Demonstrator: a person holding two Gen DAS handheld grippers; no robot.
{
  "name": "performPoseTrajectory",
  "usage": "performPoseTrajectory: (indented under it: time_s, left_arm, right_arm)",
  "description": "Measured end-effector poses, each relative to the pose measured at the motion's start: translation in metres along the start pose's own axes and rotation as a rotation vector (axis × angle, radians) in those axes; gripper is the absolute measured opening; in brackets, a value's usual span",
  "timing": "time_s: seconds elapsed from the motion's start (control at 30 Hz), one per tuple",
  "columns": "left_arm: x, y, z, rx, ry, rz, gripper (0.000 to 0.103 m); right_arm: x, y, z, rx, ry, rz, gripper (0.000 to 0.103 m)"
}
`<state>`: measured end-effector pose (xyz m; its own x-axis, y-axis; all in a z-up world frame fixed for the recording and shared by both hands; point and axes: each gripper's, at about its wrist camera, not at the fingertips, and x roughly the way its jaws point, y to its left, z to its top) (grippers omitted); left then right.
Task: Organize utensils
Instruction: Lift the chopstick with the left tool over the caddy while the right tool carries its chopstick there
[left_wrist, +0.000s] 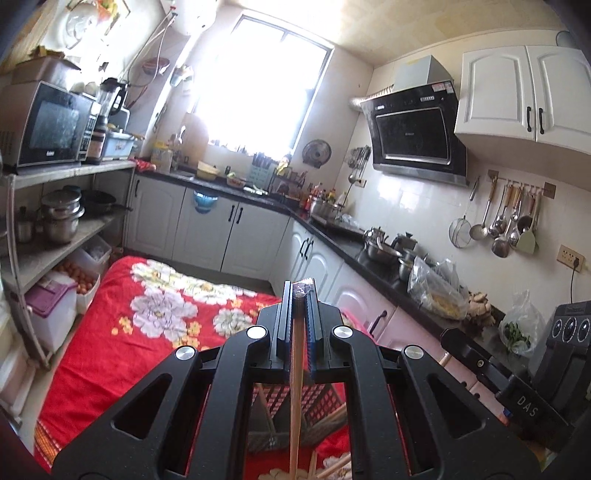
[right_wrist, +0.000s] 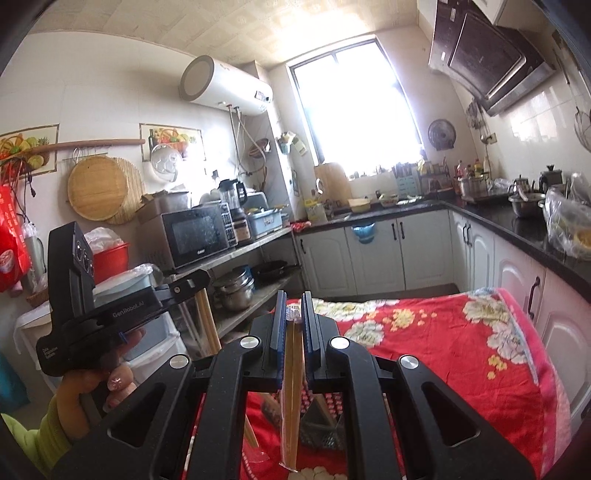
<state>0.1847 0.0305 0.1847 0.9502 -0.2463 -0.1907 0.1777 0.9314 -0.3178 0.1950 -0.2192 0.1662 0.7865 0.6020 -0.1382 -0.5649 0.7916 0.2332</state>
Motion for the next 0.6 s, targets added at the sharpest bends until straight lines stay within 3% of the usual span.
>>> performPoseTrajectory:
  time_s: [0.3, 0.6]
  left_arm:
    - [0.010, -0.019, 0.019, 0.051, -0.076, 0.027, 0.003]
    - [0.021, -0.024, 0.027, 0.106, -0.138, 0.103, 0.003]
  right_arm:
    - [0.001, -0.006, 0.022, -0.036, -0.077, -0.060, 0.008]
    - [0.004, -0.016, 0.035, -0.062, -0.132, -0.118, 0.008]
